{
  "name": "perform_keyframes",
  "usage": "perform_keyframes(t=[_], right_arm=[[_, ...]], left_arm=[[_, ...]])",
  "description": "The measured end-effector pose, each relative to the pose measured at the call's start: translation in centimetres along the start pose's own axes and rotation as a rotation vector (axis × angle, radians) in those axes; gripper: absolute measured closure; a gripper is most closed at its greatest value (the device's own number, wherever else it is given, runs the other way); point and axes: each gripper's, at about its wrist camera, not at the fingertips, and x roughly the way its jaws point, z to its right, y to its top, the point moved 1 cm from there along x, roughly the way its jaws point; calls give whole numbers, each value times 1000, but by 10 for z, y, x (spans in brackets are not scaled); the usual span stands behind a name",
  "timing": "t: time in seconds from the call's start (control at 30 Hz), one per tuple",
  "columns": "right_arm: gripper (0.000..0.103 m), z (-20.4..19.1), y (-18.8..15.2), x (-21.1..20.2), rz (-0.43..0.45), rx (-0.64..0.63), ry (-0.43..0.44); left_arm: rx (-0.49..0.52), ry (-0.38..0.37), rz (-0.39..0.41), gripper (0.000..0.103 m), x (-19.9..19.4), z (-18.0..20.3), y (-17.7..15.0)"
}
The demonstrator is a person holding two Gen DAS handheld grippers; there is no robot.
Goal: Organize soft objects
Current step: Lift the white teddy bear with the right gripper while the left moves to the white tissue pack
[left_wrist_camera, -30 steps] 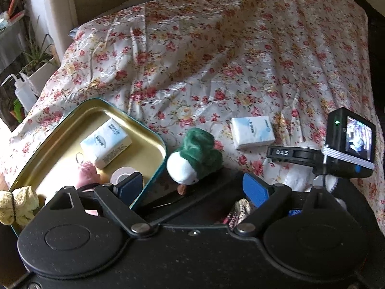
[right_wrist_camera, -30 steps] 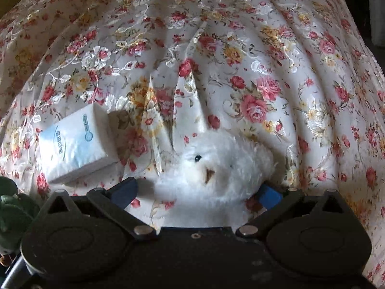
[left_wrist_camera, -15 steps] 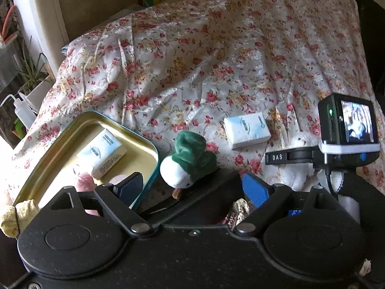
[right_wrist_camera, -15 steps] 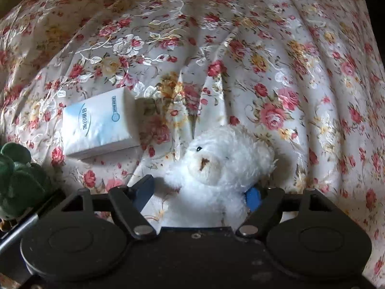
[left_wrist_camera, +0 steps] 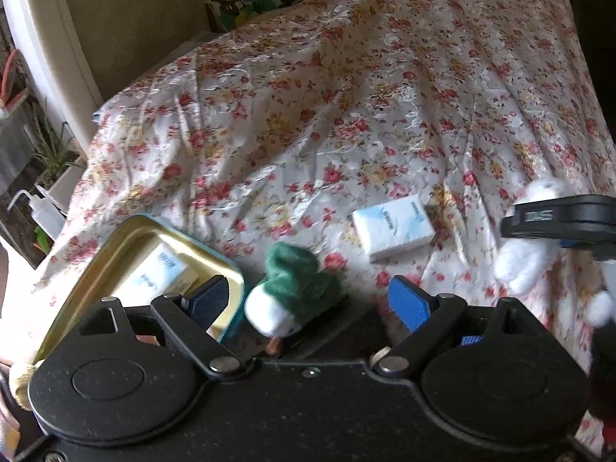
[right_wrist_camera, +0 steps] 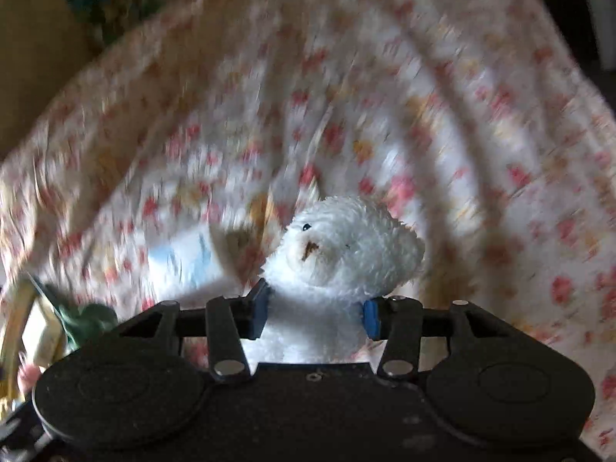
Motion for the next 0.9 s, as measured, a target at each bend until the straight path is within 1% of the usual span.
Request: perform_keyframes(t=[0.1,0.2,0.33,0.5,0.6,0.8,0.9], right_arm=[[56,16,7,-7,48,40,-54],[56,26,9,-4,49,76,-79],[56,31,11,6,23,106,-54],[56,40,9,11,8,120,-22],[56,44,10,18,-7,132,-18],[56,52,10,30,-39,161,0],[56,52,9,31,-38,159,10]], left_arm=[[-29,-18,-22,16,15,11,10],[-64,-28,-45,16,32,23,20],[-108,-33,-79,15,56,36,29],[-161,-5,-115,15,89,48,36],[-184,7,-123,15,102,52,38],[-178,32,-123,15,117,64,40],[-168,43,-133,14,125,69,40]])
